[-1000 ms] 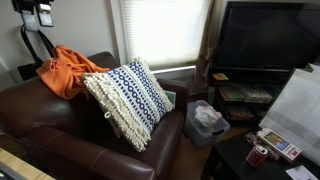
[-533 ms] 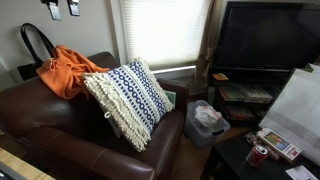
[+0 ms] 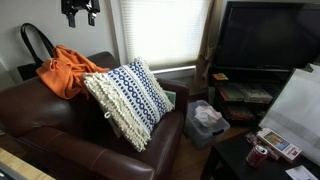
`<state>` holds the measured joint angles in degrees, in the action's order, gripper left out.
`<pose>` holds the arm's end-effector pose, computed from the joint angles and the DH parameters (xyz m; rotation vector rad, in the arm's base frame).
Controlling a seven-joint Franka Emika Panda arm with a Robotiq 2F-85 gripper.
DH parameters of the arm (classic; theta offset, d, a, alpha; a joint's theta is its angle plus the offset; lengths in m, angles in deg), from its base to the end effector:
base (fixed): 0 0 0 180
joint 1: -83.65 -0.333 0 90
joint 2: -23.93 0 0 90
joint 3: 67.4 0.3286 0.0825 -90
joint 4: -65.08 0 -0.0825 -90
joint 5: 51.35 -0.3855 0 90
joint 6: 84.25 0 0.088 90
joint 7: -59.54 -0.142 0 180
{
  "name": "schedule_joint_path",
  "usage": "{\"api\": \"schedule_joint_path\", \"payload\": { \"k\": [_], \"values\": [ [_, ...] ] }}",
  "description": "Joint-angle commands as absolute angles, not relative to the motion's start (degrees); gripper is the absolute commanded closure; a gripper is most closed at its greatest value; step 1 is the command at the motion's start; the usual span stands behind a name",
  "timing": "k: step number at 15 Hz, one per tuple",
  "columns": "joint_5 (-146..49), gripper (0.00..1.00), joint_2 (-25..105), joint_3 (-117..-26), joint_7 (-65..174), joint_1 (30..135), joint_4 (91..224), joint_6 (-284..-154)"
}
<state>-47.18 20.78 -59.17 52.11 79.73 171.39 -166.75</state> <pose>0.4820 0.0936 0.4945 2.9547 0.1248 -0.5116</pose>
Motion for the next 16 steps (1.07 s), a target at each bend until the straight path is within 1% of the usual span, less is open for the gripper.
{"api": "schedule_joint_path", "payload": {
  "k": [1, 5, 14, 16],
  "values": [
    [-47.2, 0.0, 22.5, -59.8, 52.1, 78.7, 169.9, -165.8],
    [-46.3, 0.0, 25.3, -59.1, 52.9, 77.9, 167.5, -166.2],
    [-42.1, 0.0, 44.9, -52.3, 60.8, 66.6, 155.7, -175.1],
    [-39.9, 0.0, 47.9, -51.9, 64.0, 64.5, 153.3, -173.8]
  ]
}}
